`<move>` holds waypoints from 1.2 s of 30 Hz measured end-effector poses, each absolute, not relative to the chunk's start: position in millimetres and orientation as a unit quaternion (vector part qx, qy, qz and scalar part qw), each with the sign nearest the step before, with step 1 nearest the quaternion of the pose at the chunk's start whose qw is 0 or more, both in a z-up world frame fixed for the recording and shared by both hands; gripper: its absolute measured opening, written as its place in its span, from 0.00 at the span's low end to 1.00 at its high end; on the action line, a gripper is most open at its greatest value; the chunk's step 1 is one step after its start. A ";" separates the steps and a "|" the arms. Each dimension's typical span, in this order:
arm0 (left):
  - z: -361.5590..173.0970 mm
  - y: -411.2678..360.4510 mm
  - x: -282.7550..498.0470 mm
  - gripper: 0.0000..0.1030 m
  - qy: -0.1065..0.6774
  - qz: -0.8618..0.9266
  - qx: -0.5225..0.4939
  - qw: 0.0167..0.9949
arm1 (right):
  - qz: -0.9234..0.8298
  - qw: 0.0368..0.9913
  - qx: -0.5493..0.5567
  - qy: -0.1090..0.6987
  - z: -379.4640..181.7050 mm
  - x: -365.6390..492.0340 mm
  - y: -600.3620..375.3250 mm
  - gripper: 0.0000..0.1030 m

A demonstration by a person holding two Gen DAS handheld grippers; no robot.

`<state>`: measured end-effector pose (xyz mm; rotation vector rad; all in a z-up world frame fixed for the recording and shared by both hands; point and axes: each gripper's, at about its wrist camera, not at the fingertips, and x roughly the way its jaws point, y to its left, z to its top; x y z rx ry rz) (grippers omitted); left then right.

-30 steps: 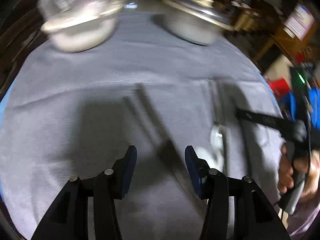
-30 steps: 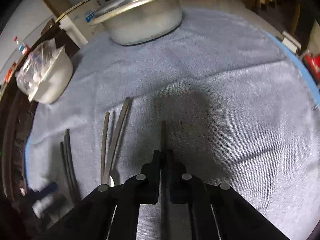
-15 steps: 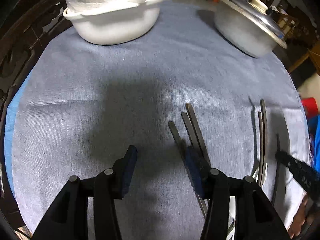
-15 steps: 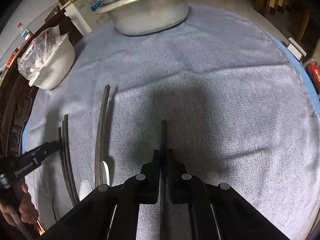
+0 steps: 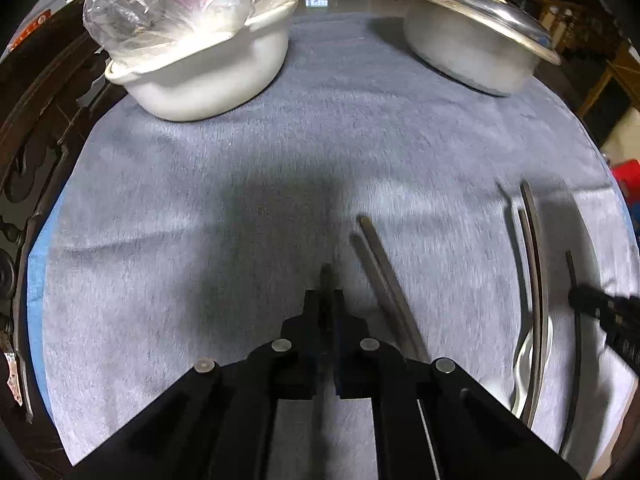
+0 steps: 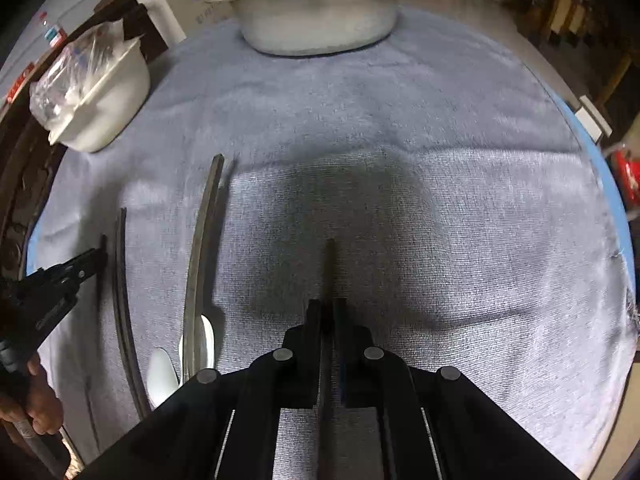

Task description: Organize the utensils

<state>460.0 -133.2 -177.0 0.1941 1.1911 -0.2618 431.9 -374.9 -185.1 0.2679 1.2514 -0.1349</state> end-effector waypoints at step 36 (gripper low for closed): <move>19.5 -38.9 232.7 0.05 0.275 -0.192 -0.053 0.941 | -0.064 0.952 0.123 0.272 -28.4 207.9 -348.7 0.06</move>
